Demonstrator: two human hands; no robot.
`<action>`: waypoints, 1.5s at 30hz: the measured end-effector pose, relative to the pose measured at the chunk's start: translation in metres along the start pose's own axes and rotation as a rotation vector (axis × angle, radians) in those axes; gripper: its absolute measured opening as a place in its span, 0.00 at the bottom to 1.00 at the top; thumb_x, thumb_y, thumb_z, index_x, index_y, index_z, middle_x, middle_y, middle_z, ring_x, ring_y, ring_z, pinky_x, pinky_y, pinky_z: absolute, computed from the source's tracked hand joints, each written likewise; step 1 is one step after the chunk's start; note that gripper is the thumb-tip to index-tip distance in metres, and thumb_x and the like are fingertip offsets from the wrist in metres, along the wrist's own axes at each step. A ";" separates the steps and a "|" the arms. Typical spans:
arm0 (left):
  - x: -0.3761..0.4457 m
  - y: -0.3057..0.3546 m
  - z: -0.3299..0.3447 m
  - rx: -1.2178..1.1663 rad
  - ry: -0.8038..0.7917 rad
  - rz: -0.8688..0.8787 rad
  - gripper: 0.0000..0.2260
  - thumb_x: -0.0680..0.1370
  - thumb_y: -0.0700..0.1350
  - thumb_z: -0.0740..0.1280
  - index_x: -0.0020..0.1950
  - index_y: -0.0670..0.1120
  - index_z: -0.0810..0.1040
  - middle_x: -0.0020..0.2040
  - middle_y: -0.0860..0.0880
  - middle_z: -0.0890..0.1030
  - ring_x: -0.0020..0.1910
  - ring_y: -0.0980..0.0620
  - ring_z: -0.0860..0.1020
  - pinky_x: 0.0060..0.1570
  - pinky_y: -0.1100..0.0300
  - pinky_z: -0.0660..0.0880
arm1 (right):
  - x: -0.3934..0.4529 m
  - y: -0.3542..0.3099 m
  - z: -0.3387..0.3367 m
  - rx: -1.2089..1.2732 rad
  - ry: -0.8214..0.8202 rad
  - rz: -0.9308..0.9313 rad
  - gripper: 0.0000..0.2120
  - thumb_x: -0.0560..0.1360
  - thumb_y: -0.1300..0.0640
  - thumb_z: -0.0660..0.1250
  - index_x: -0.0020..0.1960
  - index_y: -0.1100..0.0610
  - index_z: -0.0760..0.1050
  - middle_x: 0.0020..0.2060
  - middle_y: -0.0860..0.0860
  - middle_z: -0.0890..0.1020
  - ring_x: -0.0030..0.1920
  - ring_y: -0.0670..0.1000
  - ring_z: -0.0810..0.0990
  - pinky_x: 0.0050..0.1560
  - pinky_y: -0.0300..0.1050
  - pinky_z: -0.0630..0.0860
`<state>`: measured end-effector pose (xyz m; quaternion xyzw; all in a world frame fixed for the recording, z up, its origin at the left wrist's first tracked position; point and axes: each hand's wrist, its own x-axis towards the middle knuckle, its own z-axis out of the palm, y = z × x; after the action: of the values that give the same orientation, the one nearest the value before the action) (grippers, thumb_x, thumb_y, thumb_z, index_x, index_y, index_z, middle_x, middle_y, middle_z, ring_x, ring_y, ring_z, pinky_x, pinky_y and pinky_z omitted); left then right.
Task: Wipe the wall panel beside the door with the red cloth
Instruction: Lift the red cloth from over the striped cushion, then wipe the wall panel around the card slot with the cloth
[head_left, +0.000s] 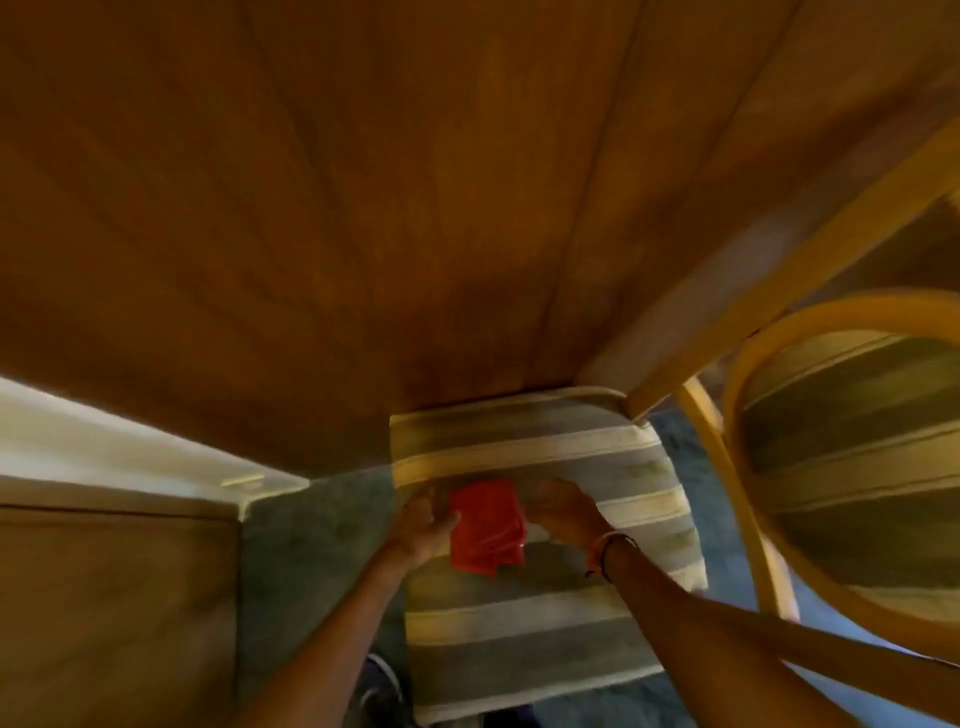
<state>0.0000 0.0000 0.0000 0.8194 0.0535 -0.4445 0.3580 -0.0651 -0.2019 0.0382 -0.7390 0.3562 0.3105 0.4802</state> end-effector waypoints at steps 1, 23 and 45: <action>0.010 -0.009 0.008 -0.032 0.016 -0.010 0.29 0.79 0.43 0.67 0.77 0.39 0.59 0.70 0.34 0.73 0.68 0.36 0.73 0.66 0.49 0.71 | 0.015 0.008 0.010 0.015 -0.006 0.030 0.18 0.80 0.55 0.70 0.67 0.62 0.78 0.66 0.60 0.81 0.65 0.60 0.81 0.64 0.53 0.78; -0.039 0.062 -0.081 -0.689 0.073 0.158 0.23 0.74 0.34 0.72 0.66 0.48 0.73 0.58 0.46 0.78 0.59 0.44 0.77 0.57 0.45 0.79 | -0.012 -0.091 0.018 0.620 -0.066 -0.203 0.21 0.76 0.68 0.71 0.68 0.62 0.76 0.64 0.63 0.82 0.57 0.62 0.83 0.54 0.57 0.82; -0.426 0.171 -0.413 -0.394 0.775 1.142 0.19 0.73 0.39 0.75 0.62 0.48 0.77 0.53 0.50 0.86 0.53 0.55 0.84 0.47 0.64 0.82 | -0.390 -0.445 0.026 0.451 0.086 -1.293 0.15 0.70 0.67 0.79 0.56 0.62 0.81 0.52 0.60 0.89 0.51 0.57 0.89 0.53 0.52 0.86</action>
<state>0.0990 0.2340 0.5626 0.7385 -0.1813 0.1531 0.6311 0.0829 0.0378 0.5591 -0.6968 -0.0820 -0.1499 0.6966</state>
